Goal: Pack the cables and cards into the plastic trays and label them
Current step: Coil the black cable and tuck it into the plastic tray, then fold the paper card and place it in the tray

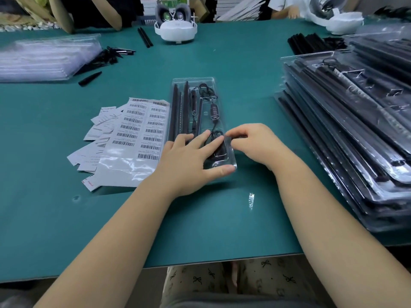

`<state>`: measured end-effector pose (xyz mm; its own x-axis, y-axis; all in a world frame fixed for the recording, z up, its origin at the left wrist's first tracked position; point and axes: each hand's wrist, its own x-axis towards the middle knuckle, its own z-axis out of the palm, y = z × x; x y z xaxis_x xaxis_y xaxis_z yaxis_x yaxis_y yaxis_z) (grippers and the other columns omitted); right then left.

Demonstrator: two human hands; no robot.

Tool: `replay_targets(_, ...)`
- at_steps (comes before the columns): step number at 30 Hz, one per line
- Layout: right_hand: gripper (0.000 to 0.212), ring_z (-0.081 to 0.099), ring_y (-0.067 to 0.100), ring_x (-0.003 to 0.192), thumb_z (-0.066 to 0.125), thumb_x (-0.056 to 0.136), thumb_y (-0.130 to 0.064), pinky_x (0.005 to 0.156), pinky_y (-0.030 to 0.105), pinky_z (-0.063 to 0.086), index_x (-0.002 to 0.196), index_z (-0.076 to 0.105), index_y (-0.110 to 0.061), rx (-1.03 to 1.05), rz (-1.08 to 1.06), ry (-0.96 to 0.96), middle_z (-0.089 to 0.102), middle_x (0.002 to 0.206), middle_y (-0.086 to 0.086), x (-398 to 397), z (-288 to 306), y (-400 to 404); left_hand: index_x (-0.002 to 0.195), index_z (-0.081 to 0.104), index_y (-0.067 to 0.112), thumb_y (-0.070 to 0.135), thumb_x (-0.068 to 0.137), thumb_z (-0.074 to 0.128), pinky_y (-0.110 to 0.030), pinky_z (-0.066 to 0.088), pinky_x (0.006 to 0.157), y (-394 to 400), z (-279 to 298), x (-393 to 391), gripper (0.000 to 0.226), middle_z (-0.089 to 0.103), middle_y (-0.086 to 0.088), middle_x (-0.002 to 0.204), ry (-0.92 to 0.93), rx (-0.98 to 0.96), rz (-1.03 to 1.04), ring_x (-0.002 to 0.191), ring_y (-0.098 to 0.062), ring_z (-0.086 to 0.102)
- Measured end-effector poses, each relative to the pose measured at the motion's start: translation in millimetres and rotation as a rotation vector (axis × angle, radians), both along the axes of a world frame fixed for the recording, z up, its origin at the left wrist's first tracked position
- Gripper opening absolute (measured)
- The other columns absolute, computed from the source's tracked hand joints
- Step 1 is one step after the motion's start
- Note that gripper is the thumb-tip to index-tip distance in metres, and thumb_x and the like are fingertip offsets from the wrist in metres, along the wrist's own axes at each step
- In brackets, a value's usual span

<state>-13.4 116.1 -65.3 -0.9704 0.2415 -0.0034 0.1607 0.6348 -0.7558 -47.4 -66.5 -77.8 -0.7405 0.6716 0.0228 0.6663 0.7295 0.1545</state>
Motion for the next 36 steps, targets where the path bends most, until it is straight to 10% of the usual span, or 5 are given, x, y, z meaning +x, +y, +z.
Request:
replay_targets(6, 0.033, 0.053, -0.001, 0.054, 0.075, 0.077, -0.032, 0.06, 0.021, 0.042, 0.107, 0.06, -0.031, -0.115, 0.044, -0.075, 0.068, 0.08, -0.009, 8, 6, 8, 0.145, 0.008, 0.053, 0.092, 0.057, 0.0, -0.04, 0.013, 0.106, 2, -2, 0, 0.097, 0.007, 0.015, 0.159, 0.021, -0.031, 0.005, 0.14, -0.018, 0.011)
replay_targets(16, 0.06, 0.028, 0.014, 0.139, 0.062, 0.085, -0.052, 0.109, 0.033, 0.027, 0.14, 0.044, -0.037, 0.496, 0.2, -0.207, 0.026, 0.154, -0.017, 13, 12, -1, 0.149, 0.019, 0.037, 0.092, 0.063, 0.023, -0.036, 0.015, 0.103, 1, -2, 3, 0.102, 0.021, 0.017, 0.156, 0.023, 0.092, 0.028, 0.138, -0.017, 0.019)
replay_targets(25, 0.062, 0.04, 0.011, 0.133, 0.07, 0.08, -0.048, 0.108, 0.029, 0.029, 0.137, 0.048, -0.036, 0.364, 0.187, -0.163, 0.037, 0.148, -0.021, 15, 12, 2, 0.145, 0.034, 0.034, 0.054, 0.091, 0.046, -0.035, 0.017, 0.106, 0, 0, -2, 0.059, 0.027, 0.015, 0.154, 0.016, 0.153, 0.005, 0.138, -0.017, 0.023)
replay_targets(31, 0.063, 0.029, 0.016, 0.14, 0.062, 0.083, -0.056, 0.112, 0.036, 0.027, 0.14, 0.043, -0.038, 0.446, 0.194, -0.206, 0.029, 0.148, -0.029, 16, 10, 2, 0.104, 0.065, 0.038, 0.032, 0.089, 0.061, -0.014, 0.046, 0.069, -33, 45, -14, 0.017, 0.065, 0.025, 0.093, -0.284, 0.661, 0.185, 0.076, 0.012, 0.058)
replay_targets(36, 0.061, 0.026, 0.013, 0.141, 0.064, 0.081, -0.054, 0.112, 0.036, 0.027, 0.137, 0.046, -0.04, 0.396, 0.169, -0.184, 0.03, 0.145, -0.034, 17, 8, 3, 0.094, 0.061, 0.0, 0.024, 0.096, 0.041, -0.036, 0.043, 0.077, -106, 76, -88, 0.031, 0.062, -0.019, 0.102, 0.02, 0.267, 0.705, 0.086, -0.034, 0.054)
